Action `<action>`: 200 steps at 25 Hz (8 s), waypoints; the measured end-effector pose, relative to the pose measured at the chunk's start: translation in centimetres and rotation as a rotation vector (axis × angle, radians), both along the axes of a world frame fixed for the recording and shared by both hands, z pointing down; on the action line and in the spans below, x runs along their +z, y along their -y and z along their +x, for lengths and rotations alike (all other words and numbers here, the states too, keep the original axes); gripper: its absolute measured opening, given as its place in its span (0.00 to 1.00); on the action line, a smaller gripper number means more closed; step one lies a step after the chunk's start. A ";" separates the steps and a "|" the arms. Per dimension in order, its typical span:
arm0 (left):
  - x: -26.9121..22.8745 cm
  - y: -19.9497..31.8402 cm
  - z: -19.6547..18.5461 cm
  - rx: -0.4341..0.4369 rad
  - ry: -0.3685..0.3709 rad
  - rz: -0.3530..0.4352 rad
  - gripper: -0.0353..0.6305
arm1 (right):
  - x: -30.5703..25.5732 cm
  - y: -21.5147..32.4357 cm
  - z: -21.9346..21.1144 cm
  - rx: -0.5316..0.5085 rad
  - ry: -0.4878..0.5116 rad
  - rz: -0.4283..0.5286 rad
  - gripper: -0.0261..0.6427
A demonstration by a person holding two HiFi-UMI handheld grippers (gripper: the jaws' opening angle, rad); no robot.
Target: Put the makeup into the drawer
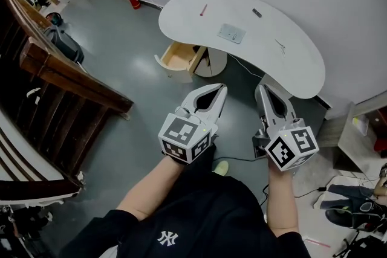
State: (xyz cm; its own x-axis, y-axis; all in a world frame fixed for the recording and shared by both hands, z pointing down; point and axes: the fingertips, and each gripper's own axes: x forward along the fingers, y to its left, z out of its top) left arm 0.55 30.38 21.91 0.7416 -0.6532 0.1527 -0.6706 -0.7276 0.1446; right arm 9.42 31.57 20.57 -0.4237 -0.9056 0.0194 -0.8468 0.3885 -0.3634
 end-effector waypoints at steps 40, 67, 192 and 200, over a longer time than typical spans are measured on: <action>17.8 33.0 7.3 0.118 0.342 -0.009 0.07 | 10.6 35.6 4.2 -0.003 -0.021 -0.186 0.06; 39.4 39.8 12.7 0.208 0.789 -0.032 0.24 | 26.5 43.7 8.0 -0.137 0.028 -0.399 0.06; 39.2 40.4 -25.8 -0.671 0.201 -0.392 0.07 | 27.7 40.0 -23.2 -0.558 -0.045 -0.379 0.06; 41.4 41.7 -25.9 -0.682 0.199 -0.407 0.07 | 29.2 40.5 -22.8 -0.560 -0.063 -0.385 0.06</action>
State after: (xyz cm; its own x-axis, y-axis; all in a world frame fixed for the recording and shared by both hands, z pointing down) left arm -25.32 -11.29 63.34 0.1348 -0.8162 0.5618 -0.9879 -0.0665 0.1404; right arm -13.41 -8.94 49.82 -0.8138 -0.4737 0.3367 -0.5800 0.6268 -0.5202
